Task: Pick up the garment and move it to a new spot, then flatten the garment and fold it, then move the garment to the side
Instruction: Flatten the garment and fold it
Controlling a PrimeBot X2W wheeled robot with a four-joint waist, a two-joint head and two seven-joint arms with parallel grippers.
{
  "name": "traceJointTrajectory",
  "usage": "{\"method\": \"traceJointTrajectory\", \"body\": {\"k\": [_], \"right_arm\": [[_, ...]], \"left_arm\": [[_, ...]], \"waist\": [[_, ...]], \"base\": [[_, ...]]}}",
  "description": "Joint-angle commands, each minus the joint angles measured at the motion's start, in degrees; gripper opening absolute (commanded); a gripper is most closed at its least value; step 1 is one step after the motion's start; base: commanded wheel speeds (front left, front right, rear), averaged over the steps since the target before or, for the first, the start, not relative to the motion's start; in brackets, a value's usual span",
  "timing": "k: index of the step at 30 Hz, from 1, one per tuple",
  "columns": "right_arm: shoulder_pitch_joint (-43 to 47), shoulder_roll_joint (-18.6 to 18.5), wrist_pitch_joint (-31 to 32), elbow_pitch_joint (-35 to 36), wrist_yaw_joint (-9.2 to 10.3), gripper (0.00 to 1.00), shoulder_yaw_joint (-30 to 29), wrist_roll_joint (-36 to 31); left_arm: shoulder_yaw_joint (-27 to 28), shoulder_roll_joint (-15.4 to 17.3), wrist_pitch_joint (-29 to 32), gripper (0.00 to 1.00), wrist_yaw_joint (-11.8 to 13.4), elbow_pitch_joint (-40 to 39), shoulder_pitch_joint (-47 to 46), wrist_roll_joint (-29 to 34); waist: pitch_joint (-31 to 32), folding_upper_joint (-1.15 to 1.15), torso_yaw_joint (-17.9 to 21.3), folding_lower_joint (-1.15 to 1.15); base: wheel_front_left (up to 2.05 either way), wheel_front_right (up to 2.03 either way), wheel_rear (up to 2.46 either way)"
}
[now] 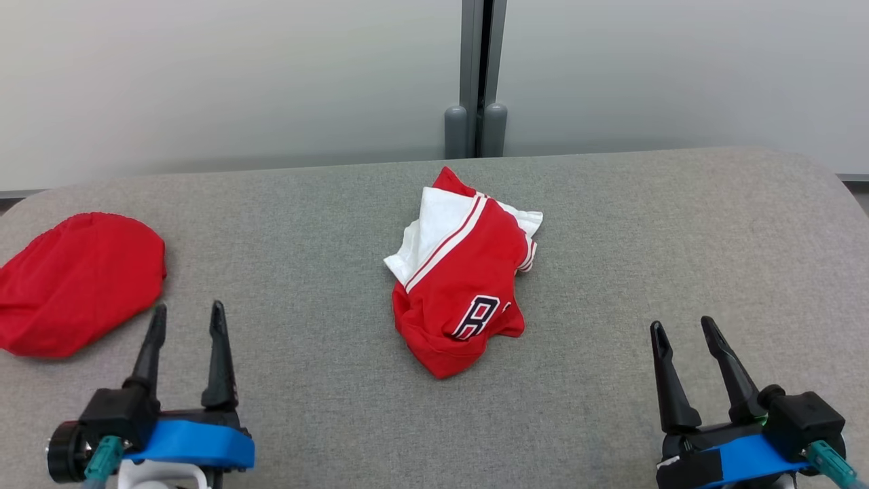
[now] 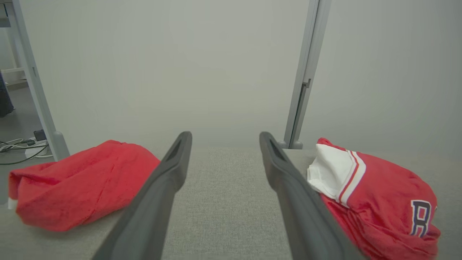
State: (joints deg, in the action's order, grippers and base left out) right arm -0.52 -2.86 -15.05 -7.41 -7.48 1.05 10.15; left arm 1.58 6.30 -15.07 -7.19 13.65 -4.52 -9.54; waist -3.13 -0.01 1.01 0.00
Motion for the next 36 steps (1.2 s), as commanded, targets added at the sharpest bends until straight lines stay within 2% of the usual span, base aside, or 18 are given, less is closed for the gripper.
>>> {"method": "traceJointTrajectory", "body": {"k": [1,11,36], "right_arm": [[0.89,-0.08,-0.18,-0.22,-0.03,1.00,-0.07,0.27],[1.56,-0.08,-0.18,-1.90,-0.03,1.00,0.54,0.67],[0.95,-0.07,-0.19,-3.03,-0.03,1.00,0.72,0.72]], "left_arm": [[-0.12,-0.31,-0.15,1.00,-0.06,-0.15,0.51,0.34],[-2.42,-1.70,-0.15,1.00,-0.20,0.87,3.38,0.60],[0.12,-2.21,-0.15,1.00,-0.34,1.06,1.97,1.08]], "waist": [[0.12,0.01,-0.03,0.00],[1.49,0.01,-0.41,0.00],[0.82,0.01,-0.84,0.00]], "base": [[0.00,0.00,0.00],[0.00,0.00,0.00],[0.00,0.00,0.00]]}}
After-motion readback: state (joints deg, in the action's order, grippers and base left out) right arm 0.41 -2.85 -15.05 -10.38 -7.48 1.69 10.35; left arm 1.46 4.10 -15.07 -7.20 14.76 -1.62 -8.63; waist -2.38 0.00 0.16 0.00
